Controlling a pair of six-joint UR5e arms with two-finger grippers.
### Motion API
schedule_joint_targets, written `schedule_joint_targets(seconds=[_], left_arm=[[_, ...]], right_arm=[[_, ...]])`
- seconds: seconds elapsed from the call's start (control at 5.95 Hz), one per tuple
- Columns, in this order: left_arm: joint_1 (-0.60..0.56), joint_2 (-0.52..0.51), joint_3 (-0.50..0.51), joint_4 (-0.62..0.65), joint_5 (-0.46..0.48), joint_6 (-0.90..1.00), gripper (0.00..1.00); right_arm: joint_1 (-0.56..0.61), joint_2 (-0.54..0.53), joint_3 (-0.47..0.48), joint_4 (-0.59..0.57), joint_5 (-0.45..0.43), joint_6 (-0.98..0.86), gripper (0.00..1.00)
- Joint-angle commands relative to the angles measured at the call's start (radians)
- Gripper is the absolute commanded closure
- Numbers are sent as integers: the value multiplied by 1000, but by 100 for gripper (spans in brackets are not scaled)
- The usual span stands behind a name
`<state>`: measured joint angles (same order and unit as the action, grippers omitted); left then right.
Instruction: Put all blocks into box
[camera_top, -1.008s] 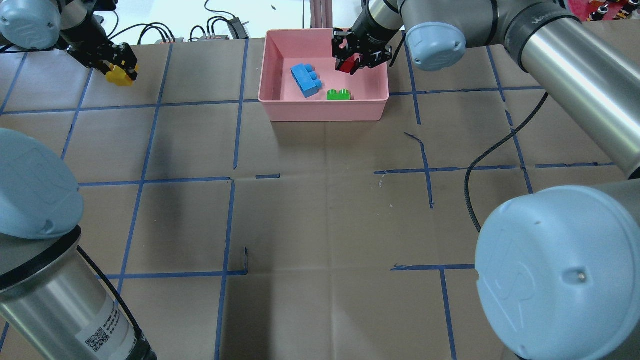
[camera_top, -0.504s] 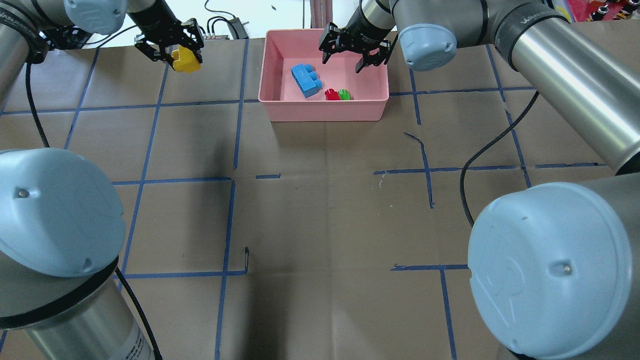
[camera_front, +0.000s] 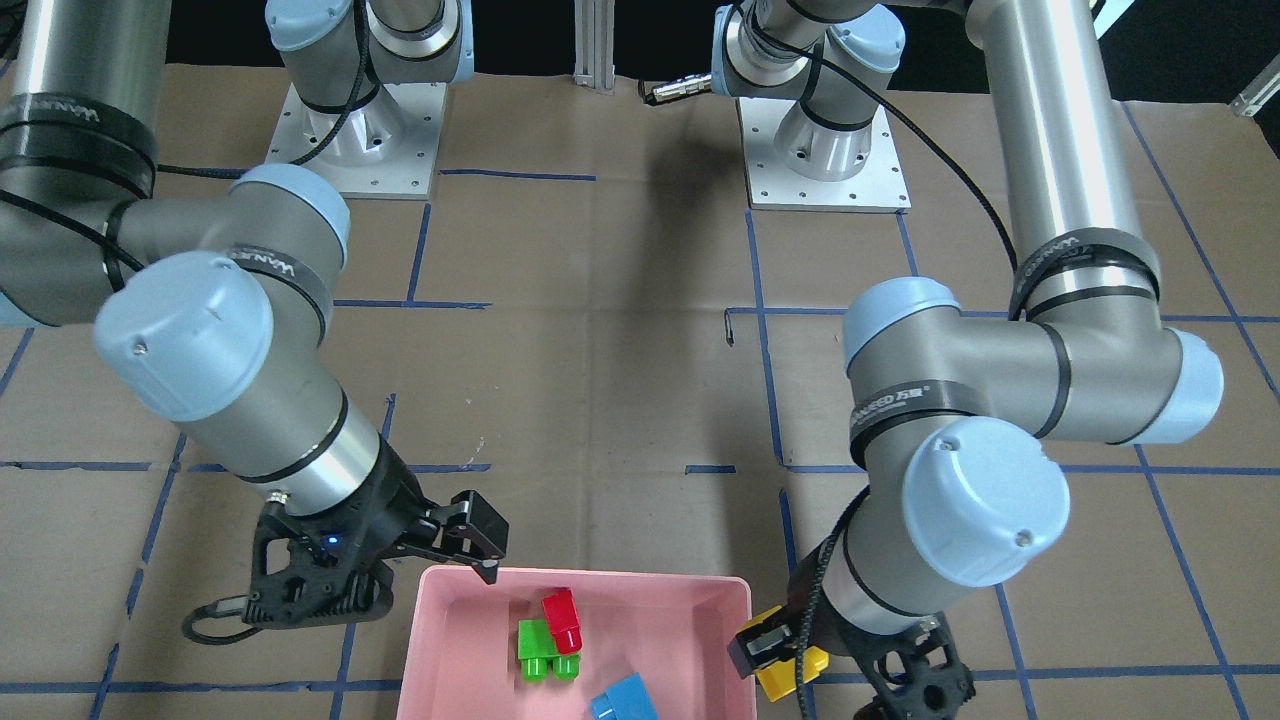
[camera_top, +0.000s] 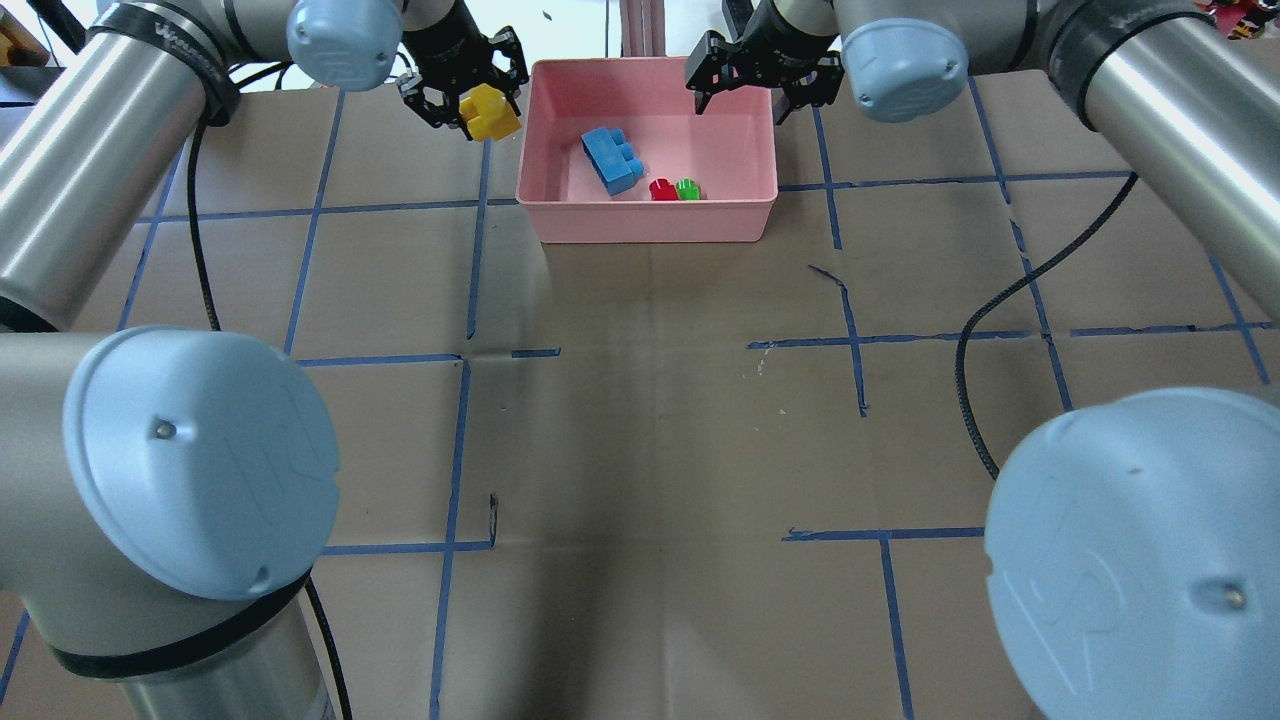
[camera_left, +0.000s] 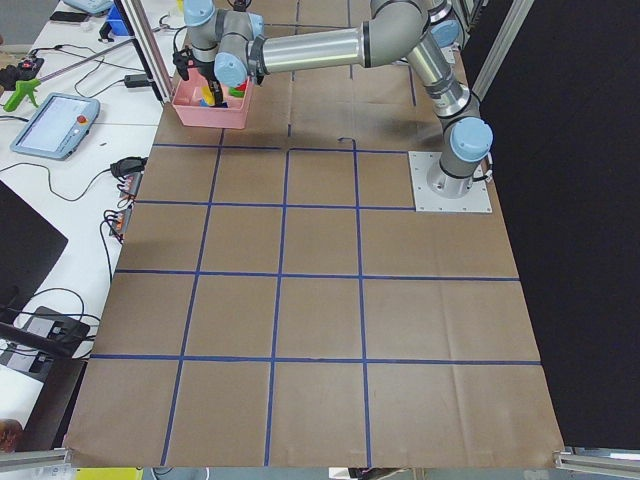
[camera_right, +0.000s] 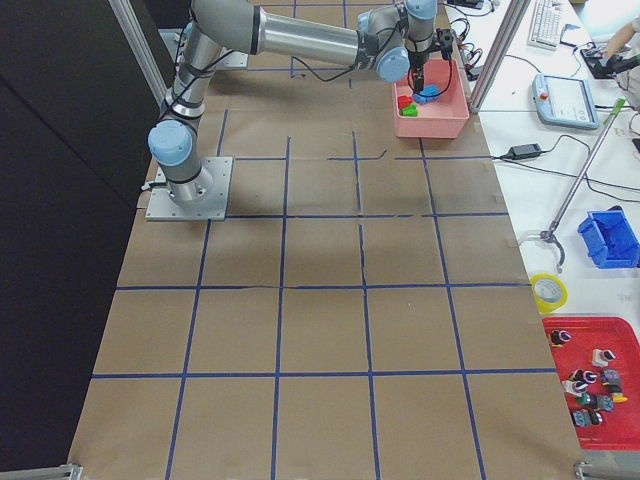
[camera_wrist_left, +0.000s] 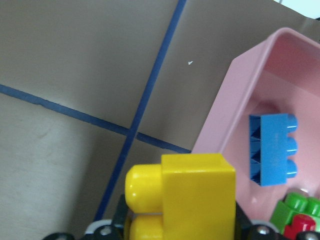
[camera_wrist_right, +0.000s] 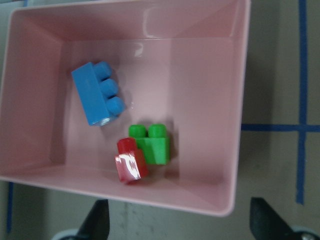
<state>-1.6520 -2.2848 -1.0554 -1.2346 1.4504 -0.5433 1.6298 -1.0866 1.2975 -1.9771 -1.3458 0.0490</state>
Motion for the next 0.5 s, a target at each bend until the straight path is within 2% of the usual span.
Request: schedule_joint_targets(seconds=[0.0,0.17,0.34], left_arm=[[-86,-77,3,161,-1,-168,70],[-100,-99,11,203,1,-185,62],[-100,-101,20,220,13,-178,33]], right_arm=[[-73,-131,72,179,-64,-134,0],[-79,-203,159,179,-150,-165,0],[-85,-275,274,179,-153,-166,0]])
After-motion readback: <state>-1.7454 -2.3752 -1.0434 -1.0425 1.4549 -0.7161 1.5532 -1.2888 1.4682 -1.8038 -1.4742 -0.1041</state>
